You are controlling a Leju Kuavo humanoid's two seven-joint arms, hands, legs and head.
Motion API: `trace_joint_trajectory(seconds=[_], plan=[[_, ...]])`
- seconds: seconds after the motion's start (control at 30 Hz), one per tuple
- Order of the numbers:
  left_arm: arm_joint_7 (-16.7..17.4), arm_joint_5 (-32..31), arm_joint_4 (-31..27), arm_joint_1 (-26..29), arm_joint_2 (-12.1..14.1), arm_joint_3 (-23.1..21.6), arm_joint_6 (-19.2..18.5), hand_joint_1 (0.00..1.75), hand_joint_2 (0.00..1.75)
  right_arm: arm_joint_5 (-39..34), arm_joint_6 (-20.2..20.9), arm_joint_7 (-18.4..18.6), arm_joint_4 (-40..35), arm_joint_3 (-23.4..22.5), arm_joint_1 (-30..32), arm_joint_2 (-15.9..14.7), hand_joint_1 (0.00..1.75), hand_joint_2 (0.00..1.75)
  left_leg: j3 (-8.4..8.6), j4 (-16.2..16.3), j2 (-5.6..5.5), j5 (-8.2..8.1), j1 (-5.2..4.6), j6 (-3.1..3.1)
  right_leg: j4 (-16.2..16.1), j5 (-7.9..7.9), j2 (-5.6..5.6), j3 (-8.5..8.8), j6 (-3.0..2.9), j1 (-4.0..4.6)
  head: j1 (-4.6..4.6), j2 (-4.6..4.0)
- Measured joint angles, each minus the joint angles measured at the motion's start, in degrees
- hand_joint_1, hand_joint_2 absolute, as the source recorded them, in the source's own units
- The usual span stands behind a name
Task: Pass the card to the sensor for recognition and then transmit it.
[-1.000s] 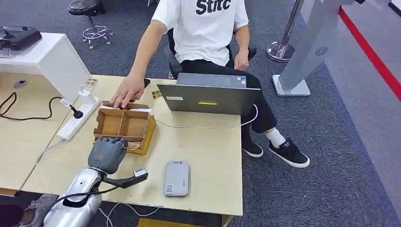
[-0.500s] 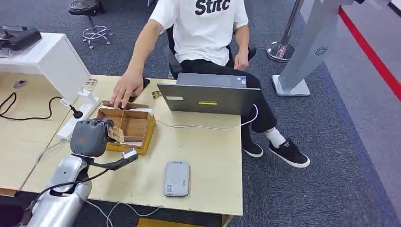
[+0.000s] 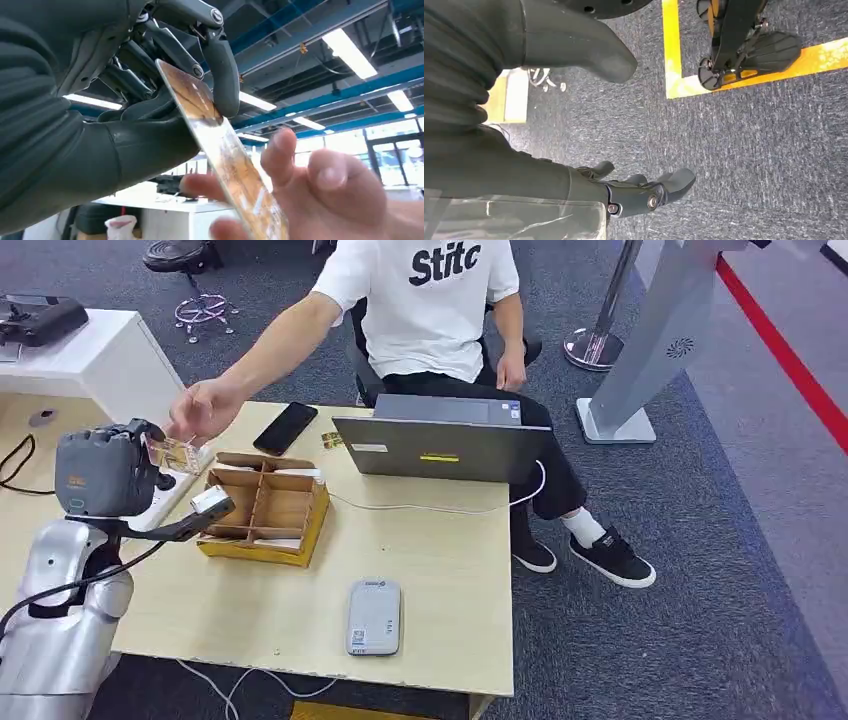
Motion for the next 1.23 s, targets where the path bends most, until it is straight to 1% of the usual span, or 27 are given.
trace_joint_trajectory(seconds=[0.07, 0.13, 0.4, 0.43, 0.47, 0.5, 0.53, 0.9, 0.93, 0.97, 1.0, 1.03, 1.07, 1.1, 1.13, 1.17, 1.2, 1.23], plan=[[-0.4, 0.5, 0.0, 0.0, 0.0, 0.2, 0.2, 1.75, 1.75, 0.0, 0.0, 0.0, 0.0, 0.0, 0.0, 0.0, 0.0, 1.75, 0.0, 0.0, -0.01, 0.0, 0.0, 0.0, 0.0, 0.0, -0.01, 0.0, 0.0, 0.0, 0.0, 0.0], [-0.7, 1.0, 0.0, 0.0, 0.0, 0.2, 0.2, 0.38, 1.75, 0.1, 0.0, 0.0, 0.0, 0.0, -0.1, 0.0, 0.0, 1.75, 0.0, 0.0, 0.0, 0.0, 0.0, 0.0, 0.0, 0.01, -0.01, 0.0, 0.0, 0.0, 0.0, 0.0], [-0.7, 1.1, 0.0, 0.0, 0.0, 0.3, 0.1, 0.38, 1.75, 0.1, 0.0, 0.0, 0.0, 0.0, 0.0, 0.0, 0.0, 1.75, 0.0, 0.0, 0.0, 0.0, 0.0, 0.0, 0.0, 0.01, -0.01, 0.0, 0.0, 0.0, -0.02, 0.0], [-1.1, 1.7, 0.0, 0.1, 0.0, 0.3, 0.2, 0.38, 1.75, 0.2, 0.0, 0.0, 0.0, 0.0, 0.0, 0.0, 0.0, 1.75, 0.0, 0.0, 0.0, 0.0, 0.0, 0.0, 0.0, 0.01, 0.0, 0.0, 0.0, 0.0, 0.0, 0.0], [-1.2, 1.9, 0.0, 0.1, 0.0, 0.4, 0.2, 0.09, 1.75, 0.2, 0.0, 0.0, 0.0, 0.0, 0.0, 0.0, 0.0, 1.75, 0.0, 0.0, -0.01, 0.0, 0.0, 0.0, 0.0, 0.01, -0.01, 0.0, 0.0, 0.0, 0.0, 0.0], [-1.2, 2.0, 0.0, 0.1, 0.0, 0.4, 0.2, 0.09, 1.75, 0.2, 0.0, 0.0, 0.0, 0.0, 0.0, 0.0, 0.0, 1.75, 0.0, 0.0, -0.01, 0.0, 0.0, 0.0, 0.0, 0.01, -0.01, 0.0, 0.0, 0.0, 0.0, 0.0], [-1.2, 2.0, 0.0, 0.2, 0.0, 0.6, 0.2, 0.0, 1.75, 0.2, 0.0, 0.1, 0.0, 0.0, 0.0, 0.0, 0.0, 1.75, 0.0, 0.0, -0.01, 0.0, 0.0, 0.0, 0.0, 0.01, -0.01, 0.0, 0.0, 0.0, 0.0, 0.0], [-1.3, 2.2, 0.0, 0.6, 0.0, 1.1, 0.4, 0.0, 1.75, 0.6, 0.0, 0.7, 0.0, -0.1, 0.0, 0.0, 0.0, 1.75, 0.0, 0.0, -0.01, 0.0, 0.0, 0.0, 0.0, 0.01, -0.01, 0.0, 0.0, 0.0, 0.0, 0.0], [-2.5, 3.7, -0.1, 0.9, -0.1, 1.2, 1.5, 0.0, 1.75, 0.6, 0.0, 0.7, 0.0, -0.1, 0.0, 0.0, 0.0, 1.75, -0.02, 0.0, 0.0, 0.0, 0.0, 0.0, 0.0, 0.01, 0.0, 0.02, 0.0, 0.0, 0.0, 0.0], [-6.3, 7.8, -1.6, 2.4, -1.5, 2.0, 4.2, 0.0, 1.75, 0.5, -0.1, 0.7, 0.0, -0.1, -0.1, 0.0, 0.0, 1.75, -0.02, 0.0, 0.06, -0.01, -0.02, 0.0, 0.0, 0.02, 0.09, 0.03, -0.01, -0.01, 0.0, 0.0], [-10.9, 14.5, -4.7, 4.9, -4.0, 4.4, 6.8, 0.0, 1.75, 0.1, -0.3, 0.5, 0.0, -0.3, 0.0, 0.0, 0.0, 1.75, 0.02, 0.0, 0.15, -0.06, -0.08, 0.01, 0.0, 0.01, 0.2, 0.02, 0.0, -0.07, -0.11, 0.0], [-19.7, 23.6, -8.3, 8.1, -6.7, 7.1, 9.7, 0.0, 1.75, -0.1, -0.6, 0.5, 0.0, -0.6, 0.1, 0.0, 0.0, 1.75, 0.05, 0.0, 0.3, -0.13, -0.12, 0.06, 0.0, -0.01, 0.36, 0.04, 0.02, -0.09, -0.22, 0.0], [-26.1, 33.5, -11.5, 11.8, -10.2, 9.8, 10.7, 0.0, 1.75, -0.4, -0.9, 0.6, 0.0, -0.7, 0.2, 0.0, 0.0, 1.75, 0.08, 0.0, 0.42, -0.21, -0.12, 0.08, 0.0, -0.07, 0.49, 0.03, 0.09, -0.1, -0.17, 0.0], [-31.3, 45.3, -15.1, 15.7, -13.1, 11.6, 10.9, 0.0, 1.75, -0.6, -1.3, 0.6, 0.0, -1.1, 0.3, 0.1, 0.0, 1.75, 0.09, 0.0, 0.59, -0.31, -0.14, 0.15, -0.1, -0.08, 0.65, -0.01, 0.09, -0.11, 0.15, 0.0], [-32.7, 53.0, -17.6, 19.5, -14.5, 13.1, 10.8, 0.0, 1.75, -0.9, -1.5, 0.5, 0.0, -1.5, 0.4, 0.1, 0.0, 1.75, 0.09, 0.0, 0.75, -0.41, -0.14, 0.17, -0.1, -0.11, 0.79, -0.04, 0.12, -0.11, 0.15, 0.0], [-33.3, 62.0, -20.9, 22.6, -17.0, 15.6, 8.9, 0.0, 1.75, -1.4, -2.1, 0.4, 0.0, -2.0, 0.6, 0.1, 0.0, 1.75, 0.09, 0.0, 0.77, -0.5, -0.14, 0.17, -0.1, -0.14, 0.79, -0.06, 0.12, -0.11, 0.13, 0.0], [-33.5, 69.8, -22.8, 24.8, -19.1, 19.1, 5.6, 0.0, 1.75, -1.8, -2.4, 0.1, 0.0, -2.4, 0.9, 0.2, 0.0, 1.75, 0.07, 0.0, 0.71, -0.55, -0.16, 0.23, -0.1, -0.27, 0.74, -0.05, 0.3, -0.12, 0.11, 0.0], [-33.7, 75.4, -22.9, 25.8, -22.4, 24.3, -0.2, 0.0, 1.75, -2.1, -2.9, -0.1, 0.0, -2.9, 1.2, 0.2, 0.0, 1.75, 0.02, 0.0, 0.49, -0.57, -0.18, 0.28, -0.1, -0.35, 0.51, 0.05, 0.34, -0.14, 0.02, 0.0]])
